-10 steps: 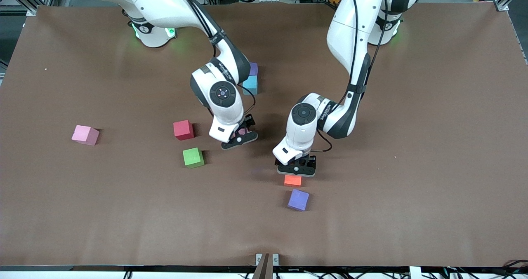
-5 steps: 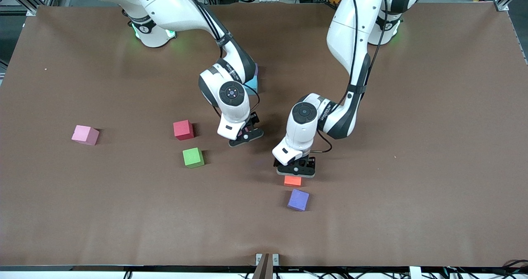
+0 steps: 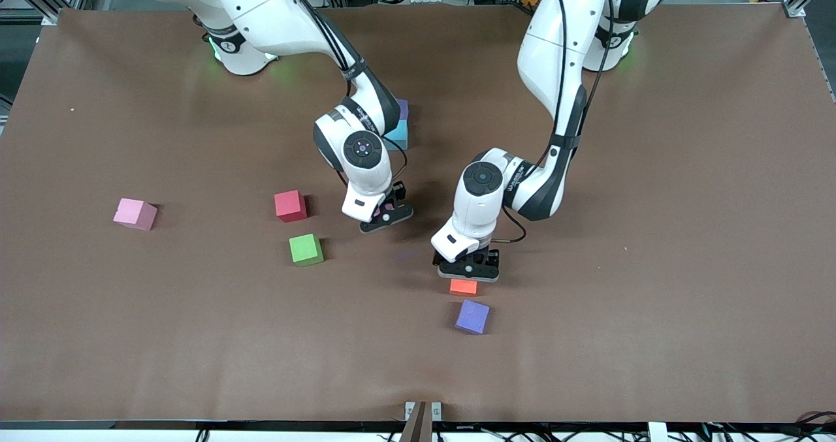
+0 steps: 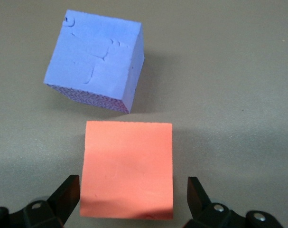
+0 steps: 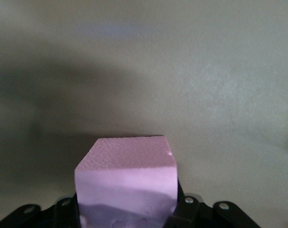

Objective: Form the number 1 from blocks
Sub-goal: 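Place the pink block below the cyan block with the right gripper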

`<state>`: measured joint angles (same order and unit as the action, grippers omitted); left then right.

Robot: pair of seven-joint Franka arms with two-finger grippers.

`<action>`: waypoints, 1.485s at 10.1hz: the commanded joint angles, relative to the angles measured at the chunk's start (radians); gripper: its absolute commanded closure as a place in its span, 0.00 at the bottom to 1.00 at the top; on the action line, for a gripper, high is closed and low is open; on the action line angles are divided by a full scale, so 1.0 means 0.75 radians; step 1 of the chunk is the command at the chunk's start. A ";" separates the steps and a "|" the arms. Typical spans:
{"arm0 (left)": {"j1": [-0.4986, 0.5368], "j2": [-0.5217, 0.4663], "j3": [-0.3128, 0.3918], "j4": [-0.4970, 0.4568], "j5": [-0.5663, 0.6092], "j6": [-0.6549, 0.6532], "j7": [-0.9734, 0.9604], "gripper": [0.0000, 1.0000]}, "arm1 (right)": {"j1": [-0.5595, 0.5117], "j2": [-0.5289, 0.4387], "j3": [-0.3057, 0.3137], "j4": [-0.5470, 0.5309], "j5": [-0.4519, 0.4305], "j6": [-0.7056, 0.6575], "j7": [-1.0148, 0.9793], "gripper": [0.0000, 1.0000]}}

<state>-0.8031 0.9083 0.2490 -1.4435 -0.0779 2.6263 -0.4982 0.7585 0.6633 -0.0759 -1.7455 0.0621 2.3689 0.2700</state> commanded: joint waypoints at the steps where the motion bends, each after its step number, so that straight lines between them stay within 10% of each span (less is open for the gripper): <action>1: -0.001 0.036 0.003 0.029 0.024 0.053 -0.035 0.00 | 0.007 -0.044 -0.007 -0.025 0.028 -0.074 0.018 1.00; 15: 0.089 0.047 -0.015 0.194 -0.045 -0.188 -0.009 0.00 | 0.210 -0.207 0.011 -0.270 0.181 -0.080 0.568 1.00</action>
<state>-0.7511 0.9227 0.2474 -1.3478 -0.0854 2.5228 -0.5010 0.8944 0.5469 -0.0622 -1.8987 0.1765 2.2894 0.6683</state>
